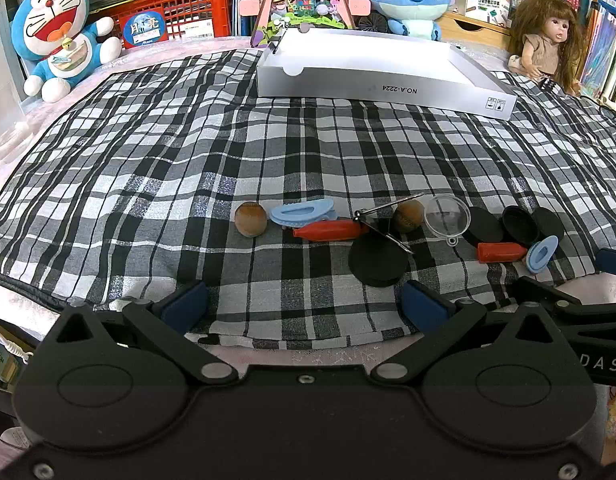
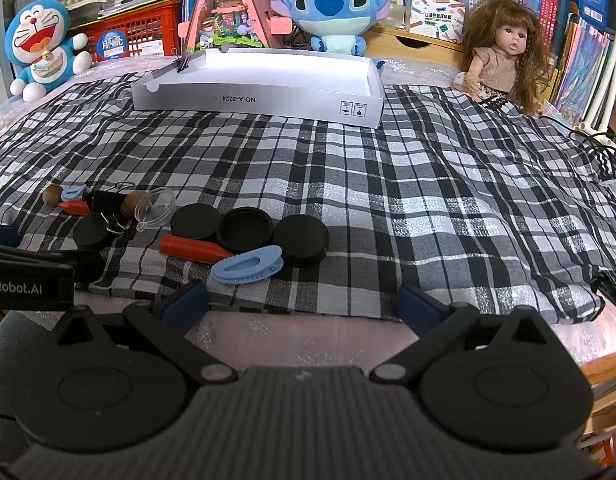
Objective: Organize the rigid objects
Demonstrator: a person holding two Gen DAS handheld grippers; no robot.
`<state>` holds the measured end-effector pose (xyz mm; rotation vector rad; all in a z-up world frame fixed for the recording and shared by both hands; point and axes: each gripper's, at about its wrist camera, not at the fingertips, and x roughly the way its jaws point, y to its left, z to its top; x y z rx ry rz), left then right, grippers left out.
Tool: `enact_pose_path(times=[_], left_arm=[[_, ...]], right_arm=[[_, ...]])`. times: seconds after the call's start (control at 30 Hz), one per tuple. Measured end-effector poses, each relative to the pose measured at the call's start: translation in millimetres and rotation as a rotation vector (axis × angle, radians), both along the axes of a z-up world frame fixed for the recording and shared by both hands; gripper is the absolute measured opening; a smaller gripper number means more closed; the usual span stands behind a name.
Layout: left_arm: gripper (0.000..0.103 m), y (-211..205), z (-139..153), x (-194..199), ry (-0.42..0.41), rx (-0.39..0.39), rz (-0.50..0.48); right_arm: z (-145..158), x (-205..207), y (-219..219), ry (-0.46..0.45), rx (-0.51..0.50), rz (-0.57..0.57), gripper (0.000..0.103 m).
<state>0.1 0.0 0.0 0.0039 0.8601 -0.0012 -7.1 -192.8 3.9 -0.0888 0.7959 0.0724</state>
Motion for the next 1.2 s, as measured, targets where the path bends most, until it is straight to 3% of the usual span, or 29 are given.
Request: enact_pose_path(times=[1.2], left_arm=[[0.103, 1.0, -0.3, 0.2, -0.006, -0.001, -0.006]], right_arm=[[-0.4, -2.7, -1.7, -0.021, 0.008, 0.01, 0.103]])
